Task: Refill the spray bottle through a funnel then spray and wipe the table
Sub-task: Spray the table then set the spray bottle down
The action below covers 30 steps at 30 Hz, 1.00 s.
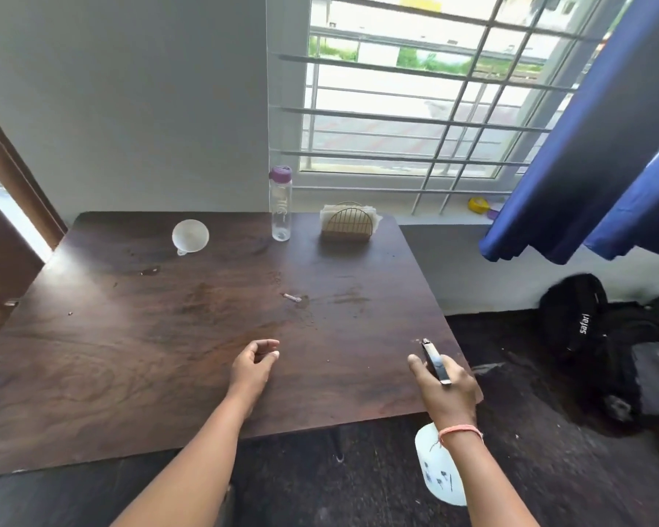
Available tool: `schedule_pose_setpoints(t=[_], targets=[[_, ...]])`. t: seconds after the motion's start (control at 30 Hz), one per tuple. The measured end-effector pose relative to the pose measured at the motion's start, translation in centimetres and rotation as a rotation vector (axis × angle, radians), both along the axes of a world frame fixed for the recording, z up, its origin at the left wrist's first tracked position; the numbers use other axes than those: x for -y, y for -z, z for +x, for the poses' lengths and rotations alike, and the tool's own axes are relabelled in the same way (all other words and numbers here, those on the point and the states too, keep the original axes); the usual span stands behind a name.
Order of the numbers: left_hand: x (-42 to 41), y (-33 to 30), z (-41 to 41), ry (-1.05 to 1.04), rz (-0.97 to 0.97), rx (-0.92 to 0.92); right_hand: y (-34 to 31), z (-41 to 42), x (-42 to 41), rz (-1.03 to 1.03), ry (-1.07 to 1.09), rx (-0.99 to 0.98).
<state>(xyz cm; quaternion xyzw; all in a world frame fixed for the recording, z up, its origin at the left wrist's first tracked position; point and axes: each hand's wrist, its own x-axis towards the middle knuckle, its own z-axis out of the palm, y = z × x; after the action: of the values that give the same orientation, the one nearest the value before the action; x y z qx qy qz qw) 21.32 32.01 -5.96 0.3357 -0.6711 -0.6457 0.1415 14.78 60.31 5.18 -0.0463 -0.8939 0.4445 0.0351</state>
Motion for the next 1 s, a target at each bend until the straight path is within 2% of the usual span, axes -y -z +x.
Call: schedule_pose_setpoints(t=[0.13, 0.2, 0.3, 0.37, 0.57, 0.63, 0.73, 0.83, 0.9, 1.0], targets=[[-0.5, -0.4, -0.3, -0.029, 0.029, -0.016, 0.3, 1.3, 0.7, -0.091, -0.263, 0.063], [-0.5, -0.7, -0.4, -0.066, 0.123, -0.035, 0.5, 2.3, 2.2, -0.088, -0.425, 0.08], [0.3, -1.3, 0.5, -0.273, 0.306, -0.113, 1.0, 4.0, 5.7, -0.044, -0.631, 0.088], [1.2, -2.0, 2.1, -0.477, 0.304, -0.156, 1.4, 5.3, 8.7, -0.036, -0.716, 0.081], [6.3, -4.2, 8.3, -0.901, 0.177, -0.298, 0.6, 8.7, 16.2, 0.106, -0.868, -0.101], [8.6, -4.3, 10.4, -0.982, 0.141, -0.293, 0.2, 9.4, 18.1, 0.072, -0.904, -0.097], [10.5, -4.4, 12.4, -1.033, 0.157, -0.289, 0.2, 9.4, 19.6, -0.014, -0.902, -0.065], [11.4, -4.4, 13.1, -1.077, 0.167, -0.277, 0.0, 8.8, 20.5, 0.021, -0.839, -0.109], [11.7, -4.4, 13.3, -1.096, 0.172, -0.269, -0.1, 8.1, 20.9, -0.056, -0.805, -0.106], [11.6, -4.4, 13.1, -1.101, 0.19, -0.257, -0.1, 7.2, 21.1, -0.112, -0.841, -0.093]])
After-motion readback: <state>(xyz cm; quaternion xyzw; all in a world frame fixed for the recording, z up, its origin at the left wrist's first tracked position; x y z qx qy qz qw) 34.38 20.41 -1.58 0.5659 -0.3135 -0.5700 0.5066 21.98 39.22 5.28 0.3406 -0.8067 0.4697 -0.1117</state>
